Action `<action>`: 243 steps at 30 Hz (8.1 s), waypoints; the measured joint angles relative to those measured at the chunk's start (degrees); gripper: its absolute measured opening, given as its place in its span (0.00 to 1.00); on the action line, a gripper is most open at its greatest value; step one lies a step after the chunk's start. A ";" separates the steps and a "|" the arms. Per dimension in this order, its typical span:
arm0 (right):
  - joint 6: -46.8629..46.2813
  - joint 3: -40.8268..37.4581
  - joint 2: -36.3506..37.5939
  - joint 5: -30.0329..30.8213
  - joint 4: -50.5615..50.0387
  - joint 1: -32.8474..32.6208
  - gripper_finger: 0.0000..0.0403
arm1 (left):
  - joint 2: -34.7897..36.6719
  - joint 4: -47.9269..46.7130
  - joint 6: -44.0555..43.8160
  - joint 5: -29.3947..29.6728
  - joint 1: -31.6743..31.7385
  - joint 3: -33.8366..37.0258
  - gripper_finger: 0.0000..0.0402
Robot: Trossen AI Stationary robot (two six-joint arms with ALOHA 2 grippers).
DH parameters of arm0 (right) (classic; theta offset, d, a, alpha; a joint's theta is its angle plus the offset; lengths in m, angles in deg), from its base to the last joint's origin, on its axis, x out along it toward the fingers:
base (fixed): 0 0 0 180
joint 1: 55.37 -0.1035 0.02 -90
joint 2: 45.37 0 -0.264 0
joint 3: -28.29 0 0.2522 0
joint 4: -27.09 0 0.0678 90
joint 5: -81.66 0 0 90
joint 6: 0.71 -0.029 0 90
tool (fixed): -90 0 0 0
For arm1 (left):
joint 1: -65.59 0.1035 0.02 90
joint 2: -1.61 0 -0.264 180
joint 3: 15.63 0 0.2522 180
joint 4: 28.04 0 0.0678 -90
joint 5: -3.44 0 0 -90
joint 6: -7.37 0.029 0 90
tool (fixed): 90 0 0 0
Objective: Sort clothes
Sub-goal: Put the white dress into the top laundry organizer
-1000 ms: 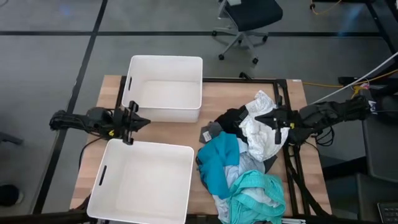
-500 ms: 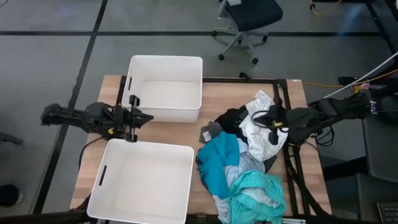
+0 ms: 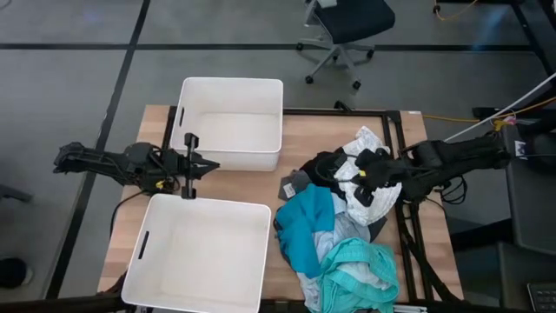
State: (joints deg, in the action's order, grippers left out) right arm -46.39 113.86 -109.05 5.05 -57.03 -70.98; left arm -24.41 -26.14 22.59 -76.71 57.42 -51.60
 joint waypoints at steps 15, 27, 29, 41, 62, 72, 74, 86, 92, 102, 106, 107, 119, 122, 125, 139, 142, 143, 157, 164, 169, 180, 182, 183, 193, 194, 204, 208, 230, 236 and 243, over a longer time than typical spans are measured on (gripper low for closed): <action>-9.59 1.39 -3.88 -3.04 -5.02 0.26 0.79 | 0.04 -1.64 2.44 -0.03 0.00 0.02 0.01; -11.45 1.36 -12.54 -3.98 -8.29 0.26 0.77 | 0.04 -1.55 2.65 -0.02 0.00 0.02 0.01; -12.60 1.32 -13.35 -4.46 -9.54 0.24 0.76 | 0.04 -1.54 3.13 -0.02 0.00 0.02 0.01; -12.25 -6.47 -14.32 -4.67 -8.65 0.22 0.75 | 0.04 -1.53 3.66 -0.02 0.01 0.02 0.01; -3.95 -21.15 -14.32 1.35 2.38 0.26 0.12 | 0.09 0.04 4.95 -0.02 0.00 0.02 0.01; -3.61 -13.90 -14.32 5.21 -9.13 0.26 0.10 | 0.09 0.04 4.96 -0.02 0.00 0.02 0.01; -3.63 -10.55 -14.34 6.70 -12.23 0.26 0.07 | 0.07 0.03 4.95 -0.02 0.00 0.02 0.01; 2.78 12.95 -14.32 19.98 -19.73 0.26 0.08 | 0.04 0.00 4.75 -0.02 0.00 0.02 0.01; 9.09 23.08 -14.32 29.88 -19.45 0.29 0.06 | 0.04 0.00 4.72 -0.02 0.00 0.02 0.01; 33.88 29.17 -14.32 40.55 1.97 0.29 0.08 | 0.04 -0.02 4.72 -0.02 0.02 0.04 0.01; 47.19 29.14 -14.34 41.50 16.11 0.76 0.09 | 0.04 -0.02 4.72 -0.02 0.00 0.04 0.01; 50.27 29.14 -14.34 41.31 19.79 1.26 0.09 | 0.04 0.00 4.72 -0.02 0.01 0.04 0.01; 73.15 29.14 -16.28 22.17 50.18 14.43 0.09 | 0.02 0.00 4.97 -0.02 0.01 0.04 0.01; 76.60 29.14 -17.86 14.75 59.30 17.95 0.09 | 0.04 0.00 5.20 -0.02 0.00 0.04 0.01; 79.88 29.15 -20.04 7.86 68.74 21.28 0.09 | 0.04 0.00 5.25 0.00 0.00 0.04 0.01; 82.10 29.17 -35.40 -12.04 104.98 33.37 0.09 | 0.04 0.00 6.27 -0.01 0.00 0.04 0.01; 79.83 29.17 -38.45 -13.14 108.60 34.60 0.09 | 0.04 0.00 6.27 0.00 0.00 0.04 0.01; 79.05 29.20 -39.48 -13.52 108.81 34.91 0.09 | 0.04 0.00 6.29 0.00 0.00 0.04 0.01; 77.17 29.19 -50.40 -13.94 88.36 35.52 0.09 | 0.04 -0.01 7.91 0.00 0.01 0.04 0.01; 72.49 29.19 -50.63 -14.46 70.54 35.48 0.13 | 0.04 -0.04 7.82 0.00 0.01 0.04 0.01; 66.09 29.19 -50.63 -14.51 64.74 35.48 0.20 | 0.04 -0.04 7.78 0.00 0.01 0.04 0.01; 64.95 29.19 -45.04 -14.95 52.67 34.57 0.54 | 0.04 -0.09 8.05 0.00 0.02 0.04 0.01; 64.93 29.19 -42.16 -14.71 47.76 33.88 0.57 | 0.04 -0.09 9.08 0.00 0.01 0.04 0.01; 64.78 29.19 -40.60 -14.67 44.47 33.26 0.59 | 0.04 -0.09 9.24 0.00 0.02 0.04 0.01; 53.39 25.36 -27.77 -8.36 15.48 24.62 0.57 | 0.04 -0.15 9.22 0.00 0.02 0.07 0.01; 51.83 23.94 -27.18 -8.35 14.61 23.86 0.57 | 0.04 -0.17 9.22 0.00 0.00 0.07 0.01; 48.58 0.62 -23.01 -4.59 27.26 21.25 0.52 | 0.04 -0.57 8.96 0.00 0.00 0.07 0.01; 50.66 -4.45 -22.95 5.24 31.64 21.24 0.52 | 0.04 -0.55 9.46 0.00 0.01 0.07 0.01; 59.94 -14.92 -23.63 -12.20 58.62 29.46 0.45 | 0.04 -0.53 9.27 0.00 0.00 0.07 0.01; 61.44 -16.16 -23.63 -15.43 63.30 29.51 0.15 | 0.04 -0.48 9.27 0.00 0.02 0.07 0.01; 61.85 -15.68 -23.63 -24.11 64.87 29.46 0.04 | 0.04 -0.39 9.27 0.00 0.01 0.07 0.01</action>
State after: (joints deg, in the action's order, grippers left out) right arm 15.46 98.18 -132.68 -19.07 7.84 -41.52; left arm -24.37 -26.53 31.86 -76.71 57.44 -51.54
